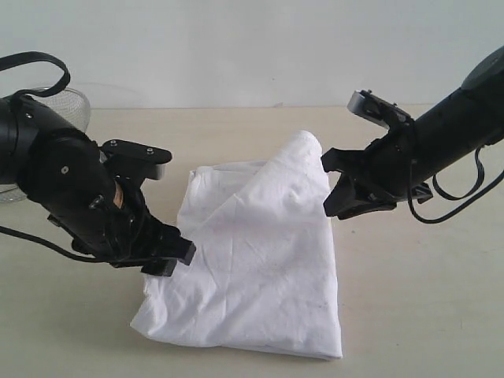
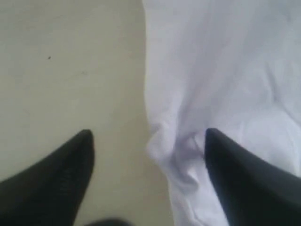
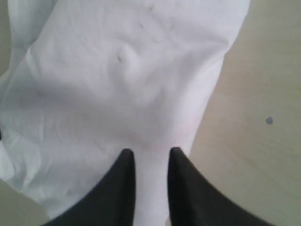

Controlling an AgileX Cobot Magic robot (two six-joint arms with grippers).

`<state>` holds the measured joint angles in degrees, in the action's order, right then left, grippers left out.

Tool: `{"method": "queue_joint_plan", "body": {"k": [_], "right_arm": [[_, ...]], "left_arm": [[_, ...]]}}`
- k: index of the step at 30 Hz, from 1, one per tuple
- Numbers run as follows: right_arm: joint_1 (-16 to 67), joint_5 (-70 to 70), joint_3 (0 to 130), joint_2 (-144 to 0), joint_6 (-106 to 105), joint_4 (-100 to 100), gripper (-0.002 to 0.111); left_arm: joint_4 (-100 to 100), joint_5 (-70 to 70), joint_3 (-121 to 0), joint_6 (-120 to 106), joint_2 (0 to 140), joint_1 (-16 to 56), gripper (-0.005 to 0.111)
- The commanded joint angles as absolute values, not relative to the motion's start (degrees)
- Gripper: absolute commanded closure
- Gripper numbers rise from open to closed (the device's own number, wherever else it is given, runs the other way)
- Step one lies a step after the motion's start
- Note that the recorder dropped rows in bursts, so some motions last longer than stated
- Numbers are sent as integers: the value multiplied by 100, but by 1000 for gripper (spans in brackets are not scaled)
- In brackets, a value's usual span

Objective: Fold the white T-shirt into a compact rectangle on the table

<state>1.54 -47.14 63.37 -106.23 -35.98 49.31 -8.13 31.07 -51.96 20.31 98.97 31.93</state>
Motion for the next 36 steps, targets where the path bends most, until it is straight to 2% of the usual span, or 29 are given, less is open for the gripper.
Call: {"method": "queue_joint_plan", "body": {"k": [1,3,7,10,15,21,36], "right_arm": [[124,-5466,6332,-10568,-4180,5753,109],[139,-5773,6332,-10568,-4471,6179,109],[371,-5801,6332,-10592,-4575,6164,109],[630,-5714,6332,-10693,-4575,6078,109],[962,-5436,6332,-10723,-4530,5887,109],[985,-5266,6332,-10747,-3933,5020,109],[985,-4910,5939,-10747,-3736,4861,109]], "left_arm": [[-1002,3189,-5230,1991,9728,3176,44],[-1178,3129,-5230,1991,9561,3176,60],[-1402,2482,-5297,1991,9242,3066,103],[-1401,2375,-5728,1947,9356,2932,102],[-1400,2971,-6692,1459,10012,2906,102],[-1054,3184,-7482,1100,10730,2906,102],[-341,3125,-8135,471,11870,2660,102]]}}
